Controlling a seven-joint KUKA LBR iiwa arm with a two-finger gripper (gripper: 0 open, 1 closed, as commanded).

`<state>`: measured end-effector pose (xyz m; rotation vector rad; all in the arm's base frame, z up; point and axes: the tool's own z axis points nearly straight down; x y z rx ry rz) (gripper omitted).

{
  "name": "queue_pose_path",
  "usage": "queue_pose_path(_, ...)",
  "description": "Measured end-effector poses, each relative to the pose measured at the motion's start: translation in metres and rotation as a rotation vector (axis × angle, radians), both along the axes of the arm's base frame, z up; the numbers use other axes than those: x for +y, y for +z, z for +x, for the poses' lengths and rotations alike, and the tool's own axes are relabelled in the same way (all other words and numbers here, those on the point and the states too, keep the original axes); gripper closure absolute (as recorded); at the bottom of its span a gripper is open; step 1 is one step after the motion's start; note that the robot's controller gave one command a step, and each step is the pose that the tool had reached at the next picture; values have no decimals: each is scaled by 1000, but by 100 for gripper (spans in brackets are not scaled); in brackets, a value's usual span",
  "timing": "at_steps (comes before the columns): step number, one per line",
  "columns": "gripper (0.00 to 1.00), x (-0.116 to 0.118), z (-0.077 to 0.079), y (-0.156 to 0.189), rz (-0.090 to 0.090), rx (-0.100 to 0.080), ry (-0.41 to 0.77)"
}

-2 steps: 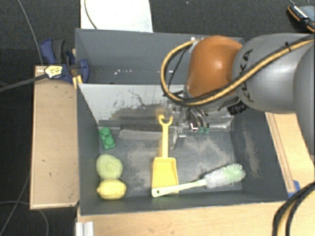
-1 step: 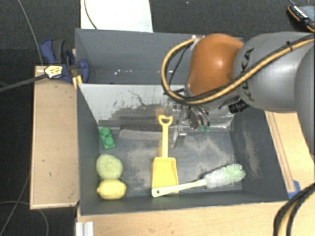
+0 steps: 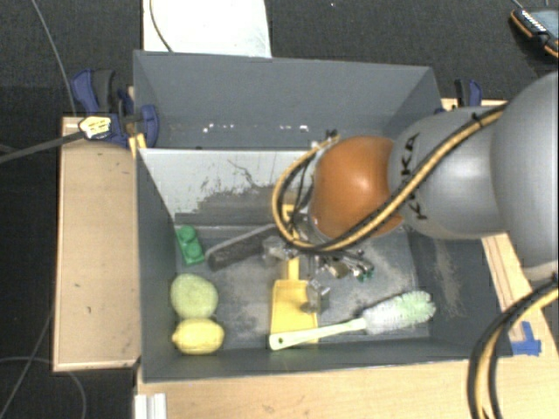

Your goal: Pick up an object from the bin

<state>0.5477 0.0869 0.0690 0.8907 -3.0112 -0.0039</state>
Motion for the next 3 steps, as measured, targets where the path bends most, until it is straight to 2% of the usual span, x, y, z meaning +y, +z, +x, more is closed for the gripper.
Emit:
queue_pose_path(1, 0, -5, 10, 84, 0, -11, -7)
queue_pose_path(2, 0, 0, 0, 7, 2, 0, -2)
queue_pose_path(3, 0, 28, 16, 2, 0, -26, 564)
